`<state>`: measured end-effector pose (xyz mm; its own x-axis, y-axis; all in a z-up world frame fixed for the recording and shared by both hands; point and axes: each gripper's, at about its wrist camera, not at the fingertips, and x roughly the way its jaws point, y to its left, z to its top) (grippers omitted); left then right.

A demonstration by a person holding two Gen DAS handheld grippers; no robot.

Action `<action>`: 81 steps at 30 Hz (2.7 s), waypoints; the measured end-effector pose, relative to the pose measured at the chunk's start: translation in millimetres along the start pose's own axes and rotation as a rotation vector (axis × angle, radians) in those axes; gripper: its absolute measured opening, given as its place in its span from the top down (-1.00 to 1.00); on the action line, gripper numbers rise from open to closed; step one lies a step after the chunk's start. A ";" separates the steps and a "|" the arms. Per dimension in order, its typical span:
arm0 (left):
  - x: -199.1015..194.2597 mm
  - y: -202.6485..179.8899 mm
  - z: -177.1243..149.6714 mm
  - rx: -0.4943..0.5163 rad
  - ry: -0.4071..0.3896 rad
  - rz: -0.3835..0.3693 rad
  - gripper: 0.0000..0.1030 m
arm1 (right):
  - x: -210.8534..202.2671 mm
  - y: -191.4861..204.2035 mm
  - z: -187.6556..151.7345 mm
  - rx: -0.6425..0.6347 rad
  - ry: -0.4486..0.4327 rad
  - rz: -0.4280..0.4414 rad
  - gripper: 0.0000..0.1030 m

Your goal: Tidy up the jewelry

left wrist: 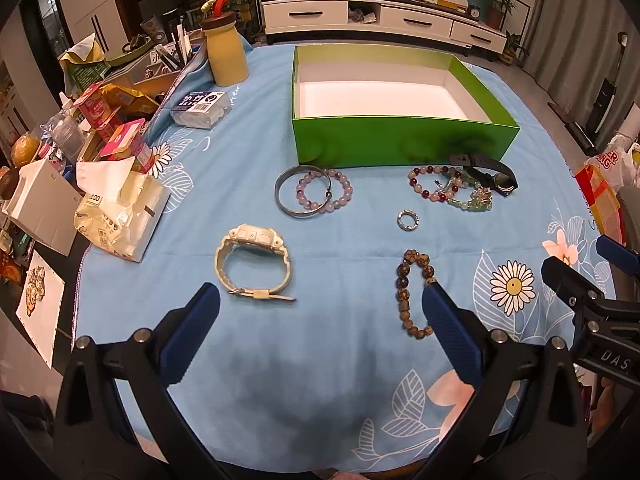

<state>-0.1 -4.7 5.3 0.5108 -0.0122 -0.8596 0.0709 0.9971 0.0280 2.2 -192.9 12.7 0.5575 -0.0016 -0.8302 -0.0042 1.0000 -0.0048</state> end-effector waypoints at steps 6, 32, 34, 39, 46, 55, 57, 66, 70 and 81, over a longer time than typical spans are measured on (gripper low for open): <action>0.2 0.6 -0.4 -0.002 0.002 -0.002 -0.96 | -1.9 -1.2 -1.1 0.003 0.003 -0.001 -0.97; 4.2 6.9 -2.7 -0.007 0.006 -0.009 -0.96 | -1.9 -2.6 -1.3 0.010 0.007 -0.005 -0.97; 4.4 6.8 -2.9 -0.008 0.006 -0.010 -0.96 | -1.5 -2.9 -1.5 0.011 0.008 -0.006 -0.97; 4.9 7.1 -3.3 -0.008 0.006 -0.010 -0.96 | -1.0 -2.8 -1.4 0.010 0.008 -0.006 -0.97; 5.6 7.0 -3.7 -0.009 0.007 -0.011 -0.96 | -1.1 -3.1 -1.4 0.012 0.009 -0.006 -0.97; 9.7 10.7 -4.1 -0.022 0.016 -0.027 -0.96 | -0.7 -3.4 -1.5 0.013 0.009 -0.005 -0.97; 11.5 12.7 -4.5 -0.029 0.021 -0.041 -0.96 | 0.7 -4.6 -1.7 0.017 0.012 -0.003 -0.97; 22.7 41.3 -12.0 -0.096 0.002 -0.260 -0.96 | 10.5 -5.8 -9.0 0.009 -0.015 0.165 -0.97; 28.9 65.7 -22.5 -0.114 -0.006 -0.210 -0.96 | 18.3 -1.3 -16.3 -0.008 -0.007 0.245 -0.97; 57.8 108.6 -22.4 -0.227 -0.017 -0.120 -0.84 | 55.5 17.0 -28.0 -0.017 0.054 0.332 -0.47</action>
<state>18.0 104.6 -52.8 0.5249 -0.1309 -0.8411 -0.0612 0.9798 -0.1906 9.8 -176.2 -49.1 0.4783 0.3230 -0.8166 -0.1923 0.9459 0.2615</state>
